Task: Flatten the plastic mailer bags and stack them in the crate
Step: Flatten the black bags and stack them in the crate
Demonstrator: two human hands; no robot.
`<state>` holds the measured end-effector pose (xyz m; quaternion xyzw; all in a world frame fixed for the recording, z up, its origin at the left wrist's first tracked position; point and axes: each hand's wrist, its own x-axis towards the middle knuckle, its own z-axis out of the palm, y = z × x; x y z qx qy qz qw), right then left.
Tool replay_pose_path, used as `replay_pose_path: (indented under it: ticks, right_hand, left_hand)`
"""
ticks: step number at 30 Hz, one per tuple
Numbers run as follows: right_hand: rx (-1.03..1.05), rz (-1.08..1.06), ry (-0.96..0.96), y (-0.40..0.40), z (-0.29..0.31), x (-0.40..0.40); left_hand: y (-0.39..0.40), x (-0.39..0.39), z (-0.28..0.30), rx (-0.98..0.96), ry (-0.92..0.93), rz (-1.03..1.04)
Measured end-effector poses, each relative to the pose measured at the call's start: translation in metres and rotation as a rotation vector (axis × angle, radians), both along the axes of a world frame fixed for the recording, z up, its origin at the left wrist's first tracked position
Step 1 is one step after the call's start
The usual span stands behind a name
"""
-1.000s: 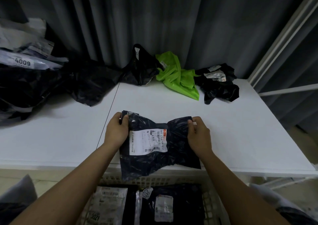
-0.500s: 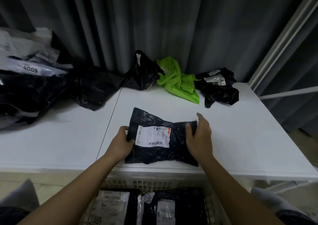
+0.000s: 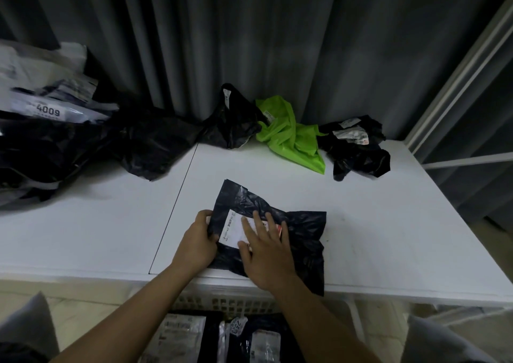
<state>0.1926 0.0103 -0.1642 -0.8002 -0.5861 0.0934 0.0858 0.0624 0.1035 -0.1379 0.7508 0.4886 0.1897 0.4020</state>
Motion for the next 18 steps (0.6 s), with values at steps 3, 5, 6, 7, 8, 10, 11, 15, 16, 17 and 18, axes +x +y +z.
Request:
replay_pose_path:
  ticks: [3, 5, 6, 7, 8, 10, 11, 15, 16, 17, 18]
  right_hand:
    - [-0.004, -0.001, 0.01, 0.0, -0.001, -0.001]
    - [-0.006, 0.007, 0.009, 0.001, -0.003, 0.001]
    - [-0.014, 0.019, 0.012, 0.001, -0.003, 0.002]
    - [-0.022, 0.029, 0.019, 0.001, -0.002, 0.004]
    - [-0.028, 0.032, 0.022, 0.0, -0.001, 0.006]
    - [-0.044, 0.006, 0.0, -0.003, 0.002, 0.011]
    - [-0.059, -0.025, -0.01, -0.008, 0.003, 0.013]
    - [-0.09, -0.086, -0.031, -0.028, 0.003, 0.032]
    - [-0.087, -0.094, -0.042, -0.031, 0.003, 0.038]
    - [-0.083, -0.099, -0.059, -0.034, 0.003, 0.044]
    - [-0.079, -0.102, -0.07, -0.035, 0.002, 0.048]
  left_hand:
    - [0.001, 0.0, -0.001, 0.027, 0.037, -0.016]
    - [0.002, -0.001, -0.003, 0.066, 0.077, -0.039]
    - [0.001, -0.001, -0.004, 0.088, 0.097, -0.052]
    - [0.0, -0.001, -0.004, 0.104, 0.116, -0.065]
    - [-0.001, -0.001, -0.005, 0.112, 0.131, -0.071]
    - [-0.002, -0.001, -0.005, 0.109, 0.158, -0.062]
    - [-0.002, -0.002, -0.005, 0.101, 0.172, -0.059]
    - [0.002, -0.006, -0.005, 0.074, 0.219, -0.076]
    - [0.003, -0.007, -0.005, 0.066, 0.217, -0.078]
    - [0.003, -0.007, -0.003, 0.058, 0.213, -0.077]
    - [0.004, -0.008, -0.003, 0.058, 0.214, -0.079]
